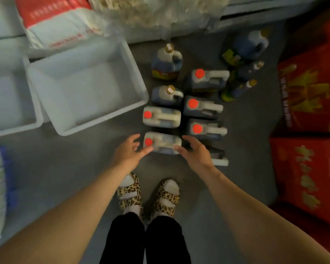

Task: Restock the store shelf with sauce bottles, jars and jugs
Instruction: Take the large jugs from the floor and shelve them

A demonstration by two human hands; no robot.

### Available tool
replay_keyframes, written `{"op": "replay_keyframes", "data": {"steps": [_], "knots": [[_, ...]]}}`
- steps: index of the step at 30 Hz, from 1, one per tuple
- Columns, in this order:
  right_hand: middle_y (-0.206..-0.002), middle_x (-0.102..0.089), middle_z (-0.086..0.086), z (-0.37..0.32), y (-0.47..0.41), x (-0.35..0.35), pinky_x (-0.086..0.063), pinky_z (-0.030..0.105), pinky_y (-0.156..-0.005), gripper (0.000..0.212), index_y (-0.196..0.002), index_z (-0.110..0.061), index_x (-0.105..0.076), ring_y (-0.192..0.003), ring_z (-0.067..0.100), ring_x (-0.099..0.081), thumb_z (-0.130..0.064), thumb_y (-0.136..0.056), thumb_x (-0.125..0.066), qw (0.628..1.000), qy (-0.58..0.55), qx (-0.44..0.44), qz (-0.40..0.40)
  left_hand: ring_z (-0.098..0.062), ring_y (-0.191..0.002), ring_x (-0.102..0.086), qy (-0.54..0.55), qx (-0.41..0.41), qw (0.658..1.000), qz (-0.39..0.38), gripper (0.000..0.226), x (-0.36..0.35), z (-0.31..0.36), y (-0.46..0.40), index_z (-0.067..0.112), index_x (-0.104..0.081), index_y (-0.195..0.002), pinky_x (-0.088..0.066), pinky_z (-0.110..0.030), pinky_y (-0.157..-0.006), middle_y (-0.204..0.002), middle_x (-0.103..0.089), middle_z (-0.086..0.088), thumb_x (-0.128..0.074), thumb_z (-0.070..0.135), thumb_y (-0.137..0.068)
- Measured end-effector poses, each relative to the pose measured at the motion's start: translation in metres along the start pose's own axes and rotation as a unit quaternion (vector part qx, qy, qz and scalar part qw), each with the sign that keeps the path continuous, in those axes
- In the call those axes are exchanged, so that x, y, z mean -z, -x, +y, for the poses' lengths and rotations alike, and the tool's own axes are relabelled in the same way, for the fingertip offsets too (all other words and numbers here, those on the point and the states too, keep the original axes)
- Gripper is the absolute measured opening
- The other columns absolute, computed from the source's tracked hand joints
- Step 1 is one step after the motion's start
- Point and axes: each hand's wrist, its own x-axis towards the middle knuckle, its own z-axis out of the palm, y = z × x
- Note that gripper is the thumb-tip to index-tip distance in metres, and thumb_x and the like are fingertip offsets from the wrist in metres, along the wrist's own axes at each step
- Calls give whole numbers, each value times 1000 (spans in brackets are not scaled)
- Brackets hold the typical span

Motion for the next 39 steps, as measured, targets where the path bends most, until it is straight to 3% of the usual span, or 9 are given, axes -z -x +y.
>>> {"op": "replay_keyframes", "data": {"steps": [4,10,17,21,24,27,32,35,39], "knots": [[-143,-50,-8,44,-44,-53,-42,30,-107,57,-138,-31,-56,-133,8,-46,-44,-86,-75,999,-29,39,14,-6,-122,-49,15,-29,998,-47,85,-29,-38,-60,27,-36,-150,-38,-25,-103,-140,-50,7,-82,31,-78],[-158,-31,-11,85,-75,-90,-37,30,-115,43,-127,-33,-65,-140,-5,-33,-33,-86,-77,988,-87,113,63,-7,-130,-47,-32,-66,993,-87,100,-43,-74,-118,44,-27,-151,-38,-32,-111,-145,-49,13,-85,43,-70],[-156,-29,-17,88,-84,-97,-39,41,-115,30,-103,-48,-60,-145,3,-34,-56,-78,-74,981,-113,129,87,-12,-124,-51,-28,-96,992,-82,92,-45,-81,-147,42,-40,-139,-43,-37,-106,-131,-55,11,-88,46,-61],[-150,-46,-6,82,-90,-90,-48,40,-104,45,-104,-29,-61,-130,14,-52,-64,-76,-66,984,-43,137,100,-12,-121,-54,8,-92,990,-107,94,-43,-75,-154,40,-42,-133,-44,-37,-107,-126,-57,10,-88,57,-54],[-119,-59,-10,64,-89,-80,-51,38,-87,56,-104,-20,-63,-105,14,-60,-67,-74,-64,986,-20,132,96,-8,-116,-56,5,-89,988,-130,90,-33,-67,-157,37,-45,-129,-45,-30,-102,-121,-59,11,-85,62,-52],[-96,-66,-4,43,-75,-70,-53,41,-75,62,-103,-19,-64,-84,15,-60,-71,-70,-63,988,3,133,78,-10,-118,-55,-8,-70,986,-153,90,-19,-60,-140,26,-44,-135,-43,-26,-101,-125,-58,6,-85,55,-60],[-95,-69,-5,-4,-17,-35,-53,34,-75,67,-108,-21,-68,-87,15,-63,-73,-66,-61,989,43,126,58,-6,-103,-58,37,-41,986,-155,76,10,-38,-72,21,-52,-119,-45,-18,-85,-110,-63,4,-89,51,-59],[-88,-67,-9,-41,28,-4,-52,32,-71,61,-105,-24,-67,-83,13,-62,-73,-68,-63,988,45,127,70,-4,-87,-55,37,-61,990,-121,51,31,1,-27,10,-53,-115,-42,-5,-69,-97,-60,4,-82,25,-76],[-102,-74,-2,-103,88,53,-50,37,-80,49,-115,-28,-68,-98,24,-66,-63,-81,-69,974,100,153,132,-10,-86,-57,-3,-105,991,-86,70,66,82,35,19,-59,-102,-45,-27,-80,-88,-61,7,-79,68,-55]]}}
